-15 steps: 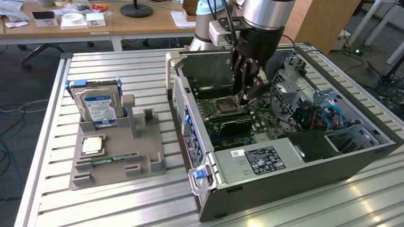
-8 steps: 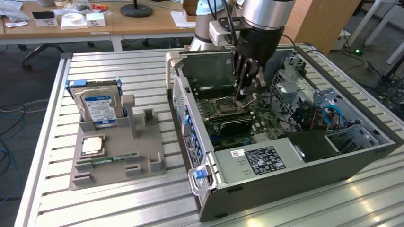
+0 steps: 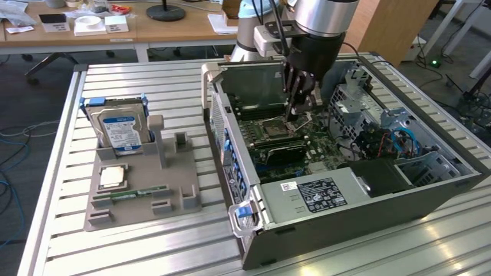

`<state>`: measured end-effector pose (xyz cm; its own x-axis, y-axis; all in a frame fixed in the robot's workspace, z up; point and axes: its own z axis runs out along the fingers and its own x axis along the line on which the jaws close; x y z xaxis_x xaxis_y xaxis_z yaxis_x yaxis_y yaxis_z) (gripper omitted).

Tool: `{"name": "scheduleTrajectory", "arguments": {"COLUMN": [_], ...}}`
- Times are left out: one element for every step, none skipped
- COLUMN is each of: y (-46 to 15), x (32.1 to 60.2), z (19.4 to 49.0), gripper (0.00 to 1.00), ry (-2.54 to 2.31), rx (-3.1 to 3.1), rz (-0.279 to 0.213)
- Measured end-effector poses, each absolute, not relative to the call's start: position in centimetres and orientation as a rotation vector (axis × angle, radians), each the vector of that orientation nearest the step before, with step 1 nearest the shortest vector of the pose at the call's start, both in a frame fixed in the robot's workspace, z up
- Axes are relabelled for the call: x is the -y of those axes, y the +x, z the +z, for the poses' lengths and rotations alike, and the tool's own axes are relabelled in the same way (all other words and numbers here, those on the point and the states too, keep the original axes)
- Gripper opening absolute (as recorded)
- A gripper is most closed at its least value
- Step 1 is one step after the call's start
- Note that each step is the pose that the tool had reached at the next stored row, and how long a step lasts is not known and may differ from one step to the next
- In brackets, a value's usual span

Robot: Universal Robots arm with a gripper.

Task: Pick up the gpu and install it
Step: 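Press down on the gpu until it lock into place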

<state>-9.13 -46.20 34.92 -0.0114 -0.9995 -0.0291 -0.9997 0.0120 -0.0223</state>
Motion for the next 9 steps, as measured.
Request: {"name": "scheduleTrajectory", "arguments": {"y": [-9.1, -9.1, -9.1, -9.1, -9.1, -9.1, -9.1, -9.1, -9.1], "x": [46.2, 46.2, 46.2, 46.2, 46.2, 46.2, 46.2, 46.2, 46.2], "z": [34.8, 34.6, 34.4, 34.2, 34.0, 33.8, 33.6, 33.5, 33.3], "gripper": [0.11, 0.11, 0.11, 0.11, 0.11, 0.11, 0.11, 0.11, 0.11], "ry": [-2.183, -2.183, -2.183, -2.183, -2.183, -2.183, -2.183, -2.183, -2.183], "rx": [-2.209, -2.209, -2.209, -2.209, -2.209, -2.208, -2.209, -2.209, -2.209], "rz": [0.007, 0.007, 0.007, 0.007, 0.007, 0.007, 0.007, 0.007, 0.007]}}
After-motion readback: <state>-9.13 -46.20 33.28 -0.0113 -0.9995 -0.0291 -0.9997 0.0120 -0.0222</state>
